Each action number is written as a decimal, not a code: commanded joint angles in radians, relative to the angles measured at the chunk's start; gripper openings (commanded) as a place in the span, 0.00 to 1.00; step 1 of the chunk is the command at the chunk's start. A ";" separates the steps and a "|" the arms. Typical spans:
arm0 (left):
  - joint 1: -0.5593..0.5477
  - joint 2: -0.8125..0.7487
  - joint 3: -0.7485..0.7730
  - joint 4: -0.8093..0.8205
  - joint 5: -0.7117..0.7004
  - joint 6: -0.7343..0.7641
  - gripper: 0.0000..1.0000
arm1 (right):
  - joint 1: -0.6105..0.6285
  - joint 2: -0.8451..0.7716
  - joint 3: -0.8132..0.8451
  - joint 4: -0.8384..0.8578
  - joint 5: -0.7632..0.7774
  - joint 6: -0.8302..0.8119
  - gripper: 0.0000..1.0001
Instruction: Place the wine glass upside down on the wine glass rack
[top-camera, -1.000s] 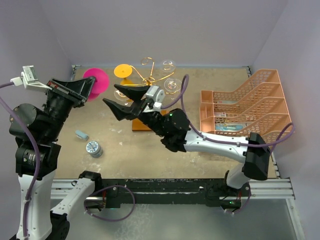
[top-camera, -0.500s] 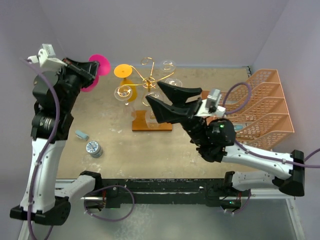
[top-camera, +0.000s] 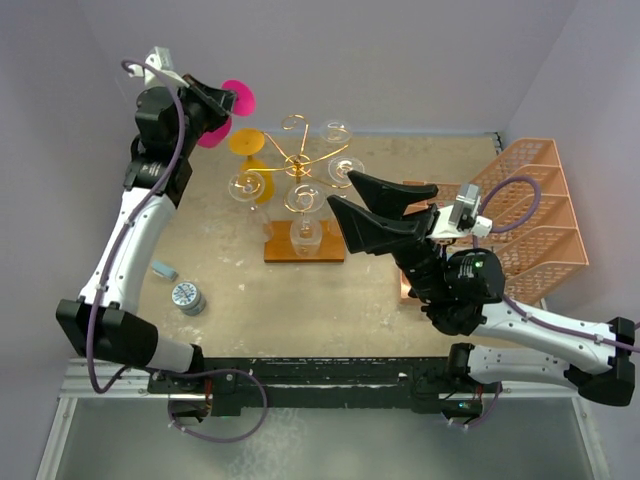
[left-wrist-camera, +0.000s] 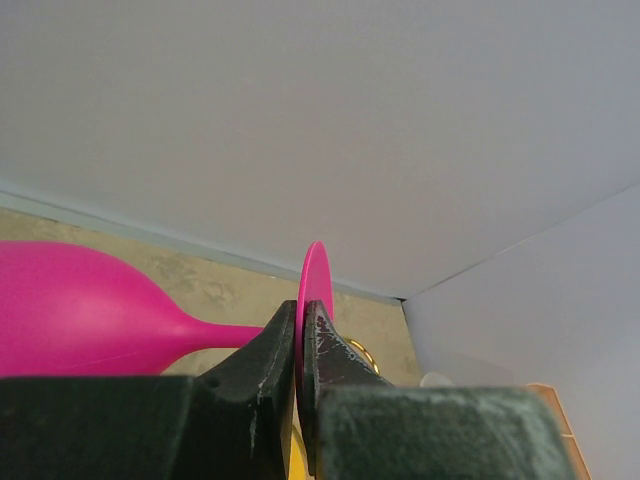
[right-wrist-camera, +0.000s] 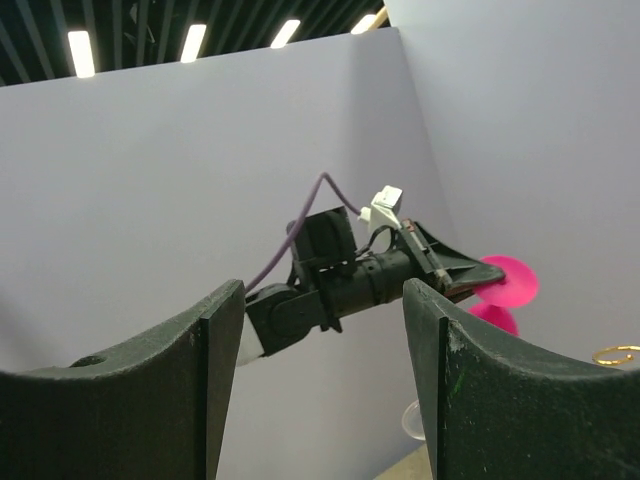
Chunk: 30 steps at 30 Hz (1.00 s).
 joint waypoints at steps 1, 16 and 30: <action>0.002 0.063 0.073 0.199 0.116 -0.029 0.00 | 0.002 -0.029 -0.012 0.005 0.032 0.056 0.66; 0.002 0.148 0.005 0.366 0.300 -0.242 0.00 | 0.002 -0.054 -0.077 -0.003 0.060 0.106 0.66; 0.001 0.166 -0.056 0.374 0.301 -0.397 0.00 | 0.003 -0.047 -0.085 -0.004 0.053 0.161 0.66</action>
